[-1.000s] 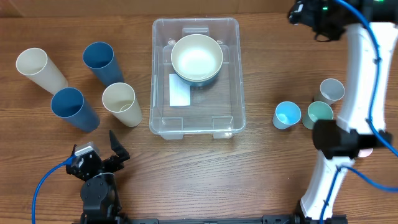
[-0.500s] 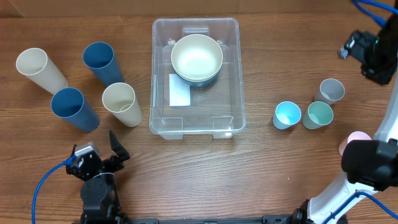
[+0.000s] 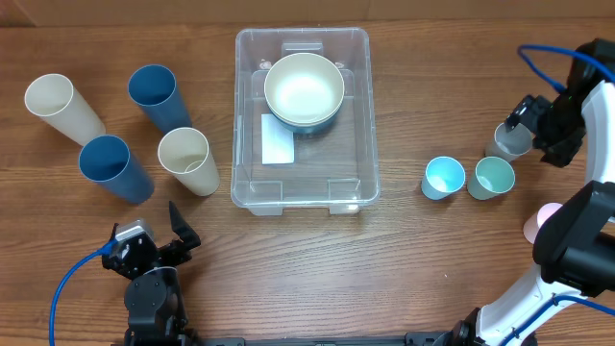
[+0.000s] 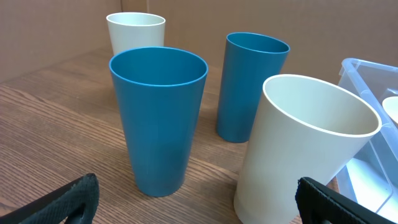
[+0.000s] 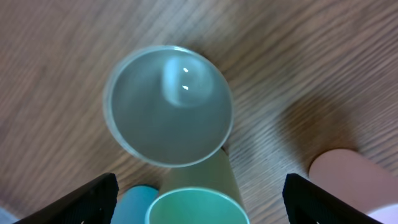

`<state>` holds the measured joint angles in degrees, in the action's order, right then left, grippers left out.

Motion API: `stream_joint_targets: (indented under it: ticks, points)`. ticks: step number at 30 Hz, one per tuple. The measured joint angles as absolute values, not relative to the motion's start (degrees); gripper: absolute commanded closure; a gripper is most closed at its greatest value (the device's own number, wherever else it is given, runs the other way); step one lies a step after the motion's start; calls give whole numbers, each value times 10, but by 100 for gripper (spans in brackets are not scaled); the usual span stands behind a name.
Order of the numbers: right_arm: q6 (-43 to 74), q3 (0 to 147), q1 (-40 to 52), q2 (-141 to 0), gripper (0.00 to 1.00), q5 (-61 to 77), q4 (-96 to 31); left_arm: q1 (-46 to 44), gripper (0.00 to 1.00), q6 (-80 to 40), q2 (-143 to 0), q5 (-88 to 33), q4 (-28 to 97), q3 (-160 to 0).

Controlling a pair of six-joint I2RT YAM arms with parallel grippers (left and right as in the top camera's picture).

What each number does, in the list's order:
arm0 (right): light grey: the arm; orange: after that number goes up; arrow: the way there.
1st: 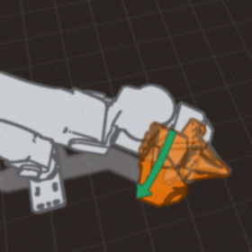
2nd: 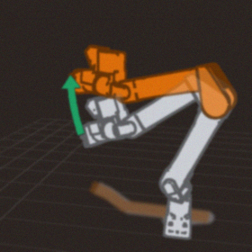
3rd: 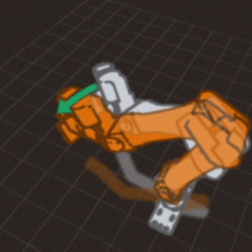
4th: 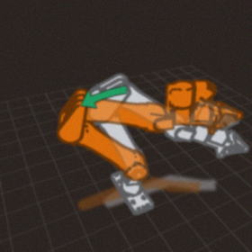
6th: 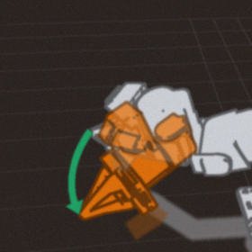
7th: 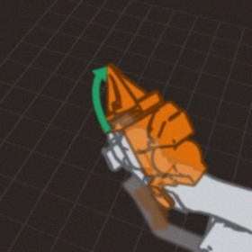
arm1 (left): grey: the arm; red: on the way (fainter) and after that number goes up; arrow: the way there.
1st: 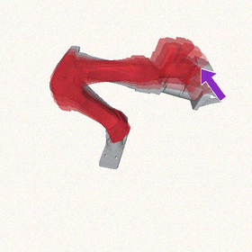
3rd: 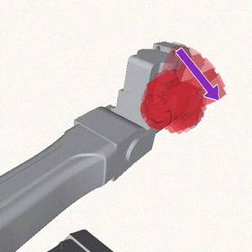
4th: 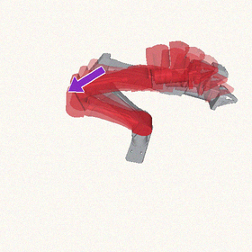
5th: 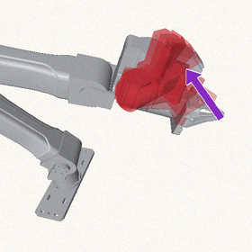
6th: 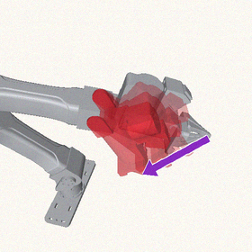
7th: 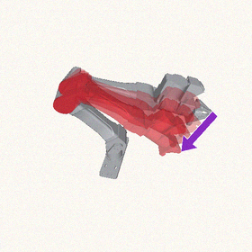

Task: Pack container
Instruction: 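Move the right gripper to the grey cup and grasp it, then carry the grey cup into the bin beside the bowls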

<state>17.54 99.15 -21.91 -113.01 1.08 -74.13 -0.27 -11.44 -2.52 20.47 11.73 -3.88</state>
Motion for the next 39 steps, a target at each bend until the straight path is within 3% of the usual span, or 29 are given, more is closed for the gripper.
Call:
stream_joint_targets:
  ticks: [6,12,18,20,21,30,39]
  points:
    - [180,939,-238,-1130,21,11,-676,-3,0,-114,-25,204,117,-39]
    - [182,875,-247,-1130,34,11,-595,-3,0,-114,-25,204,117,-39]
    - [188,842,-247,-1130,74,11,-545,-3,0,-114,-25,204,117,-39]
    - [184,842,-247,-1130,93,11,-535,-3,0,-114,-25,204,117,-39]
    - [186,842,-247,-1130,96,11,-530,-3,0,-114,-25,204,117,-39]
    - [176,882,-247,-1131,96,14,-549,-3,0,-114,-25,204,117,-39]
    - [129,1203,-220,-1128,96,91,-735,-3,0,-114,-25,204,117,-39]
